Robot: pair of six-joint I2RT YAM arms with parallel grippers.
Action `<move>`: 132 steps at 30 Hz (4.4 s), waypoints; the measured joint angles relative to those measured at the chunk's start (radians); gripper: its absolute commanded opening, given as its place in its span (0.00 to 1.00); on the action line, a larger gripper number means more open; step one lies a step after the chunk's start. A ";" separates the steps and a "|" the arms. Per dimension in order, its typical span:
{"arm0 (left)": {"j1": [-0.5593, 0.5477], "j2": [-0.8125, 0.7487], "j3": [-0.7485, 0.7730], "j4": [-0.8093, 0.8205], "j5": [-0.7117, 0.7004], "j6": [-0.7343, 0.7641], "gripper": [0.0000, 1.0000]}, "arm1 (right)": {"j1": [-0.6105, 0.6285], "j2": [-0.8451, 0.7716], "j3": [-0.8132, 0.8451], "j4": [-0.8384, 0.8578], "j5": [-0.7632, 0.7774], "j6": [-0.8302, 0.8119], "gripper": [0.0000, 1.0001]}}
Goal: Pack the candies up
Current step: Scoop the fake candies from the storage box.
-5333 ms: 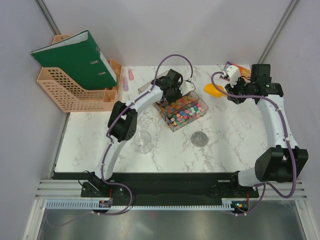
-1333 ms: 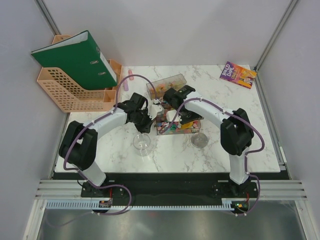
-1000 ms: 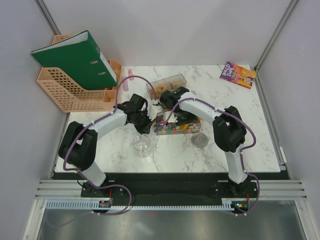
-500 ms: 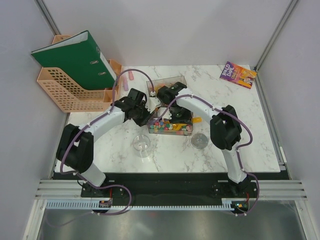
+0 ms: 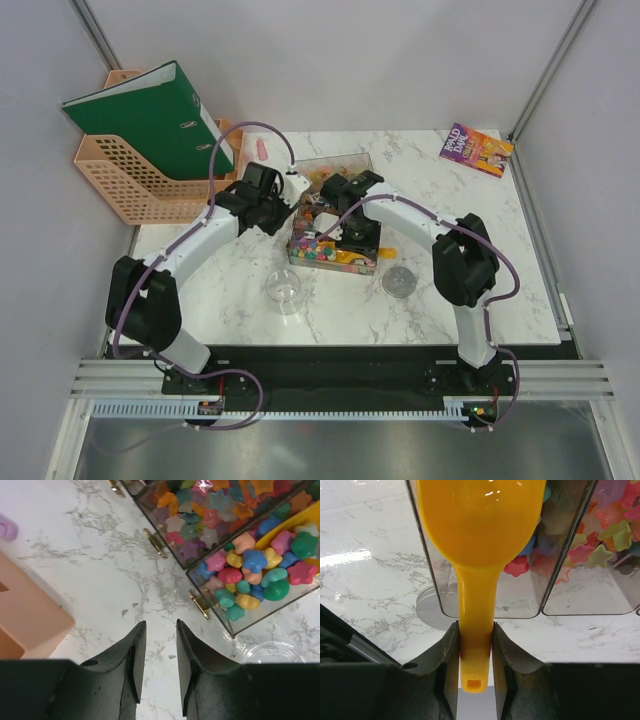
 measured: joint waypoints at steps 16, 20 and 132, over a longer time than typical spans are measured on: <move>0.036 -0.035 0.079 -0.006 -0.047 0.009 0.40 | 0.008 0.028 0.056 0.045 -0.058 0.039 0.00; 0.042 -0.035 0.085 -0.021 -0.049 0.016 0.44 | 0.010 -0.014 -0.074 0.170 -0.082 0.055 0.00; 0.162 -0.060 0.233 -0.117 -0.201 0.120 0.64 | -0.166 -0.732 -0.812 0.948 -0.483 0.112 0.00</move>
